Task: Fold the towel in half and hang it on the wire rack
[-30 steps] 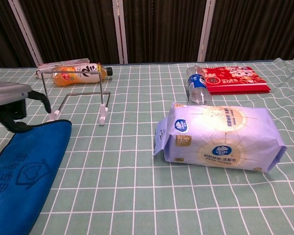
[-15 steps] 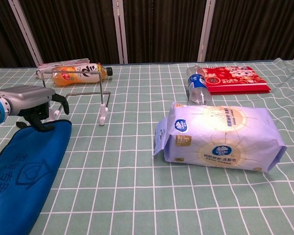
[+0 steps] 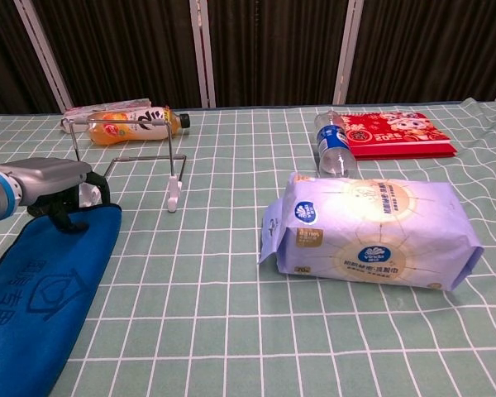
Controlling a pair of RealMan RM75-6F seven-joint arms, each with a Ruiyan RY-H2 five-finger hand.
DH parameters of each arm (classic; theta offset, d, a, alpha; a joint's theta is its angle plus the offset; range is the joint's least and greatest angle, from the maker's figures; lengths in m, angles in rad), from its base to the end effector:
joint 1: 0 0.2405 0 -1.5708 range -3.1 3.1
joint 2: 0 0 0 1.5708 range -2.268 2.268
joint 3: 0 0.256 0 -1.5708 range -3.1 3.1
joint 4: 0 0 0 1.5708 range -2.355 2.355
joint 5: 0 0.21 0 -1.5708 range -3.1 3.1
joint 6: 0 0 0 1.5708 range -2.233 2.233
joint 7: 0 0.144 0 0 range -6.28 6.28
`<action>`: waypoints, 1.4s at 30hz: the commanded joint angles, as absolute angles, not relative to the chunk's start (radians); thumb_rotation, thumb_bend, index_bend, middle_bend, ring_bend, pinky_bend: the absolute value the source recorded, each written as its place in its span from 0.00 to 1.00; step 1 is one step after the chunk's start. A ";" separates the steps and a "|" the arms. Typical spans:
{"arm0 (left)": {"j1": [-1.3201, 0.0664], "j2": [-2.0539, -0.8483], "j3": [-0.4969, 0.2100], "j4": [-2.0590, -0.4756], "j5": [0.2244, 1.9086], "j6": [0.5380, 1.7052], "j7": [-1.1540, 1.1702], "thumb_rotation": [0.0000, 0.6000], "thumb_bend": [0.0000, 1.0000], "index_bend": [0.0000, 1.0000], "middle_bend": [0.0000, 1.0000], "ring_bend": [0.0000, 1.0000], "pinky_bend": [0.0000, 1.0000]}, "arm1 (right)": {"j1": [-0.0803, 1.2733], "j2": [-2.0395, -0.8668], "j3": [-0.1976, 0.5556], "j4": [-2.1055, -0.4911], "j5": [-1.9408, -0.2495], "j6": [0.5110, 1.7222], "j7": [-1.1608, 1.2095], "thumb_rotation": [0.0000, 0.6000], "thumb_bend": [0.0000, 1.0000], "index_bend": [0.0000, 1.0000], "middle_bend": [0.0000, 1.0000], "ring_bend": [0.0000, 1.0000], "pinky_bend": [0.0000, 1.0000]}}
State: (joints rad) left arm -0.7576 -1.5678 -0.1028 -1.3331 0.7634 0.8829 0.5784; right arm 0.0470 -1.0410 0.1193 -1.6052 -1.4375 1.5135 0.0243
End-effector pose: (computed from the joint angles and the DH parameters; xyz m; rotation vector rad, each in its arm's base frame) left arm -0.2230 0.3549 -0.0230 -1.7914 -0.9886 -0.4919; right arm -0.3239 -0.1829 0.2029 1.2715 -0.8277 0.8741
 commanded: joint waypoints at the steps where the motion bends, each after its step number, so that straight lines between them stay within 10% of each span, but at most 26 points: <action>1: -0.755 -1.577 -0.101 -1.323 0.775 0.893 0.571 1.00 0.42 0.34 1.00 1.00 1.00 | 0.048 -1.042 0.119 -1.605 -1.438 1.513 0.023 1.00 0.00 0.02 0.00 0.00 0.00; 35: -0.745 -1.623 -0.103 -1.280 0.805 0.885 0.540 1.00 0.42 0.41 1.00 1.00 1.00 | 0.052 -1.041 0.113 -1.610 -1.440 1.505 0.019 1.00 0.00 0.00 0.00 0.00 0.00; 42: -0.737 -1.606 -0.096 -1.300 0.811 0.890 0.536 1.00 0.43 0.58 1.00 1.00 1.00 | 0.051 -1.040 0.112 -1.611 -1.443 1.507 0.022 1.00 0.00 0.00 0.00 0.00 0.00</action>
State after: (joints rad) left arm -0.7383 -1.6080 -0.0968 -1.2981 0.8095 0.8885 0.5371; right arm 0.0509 -1.0398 0.1121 -1.6107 -1.4435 1.5074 0.0215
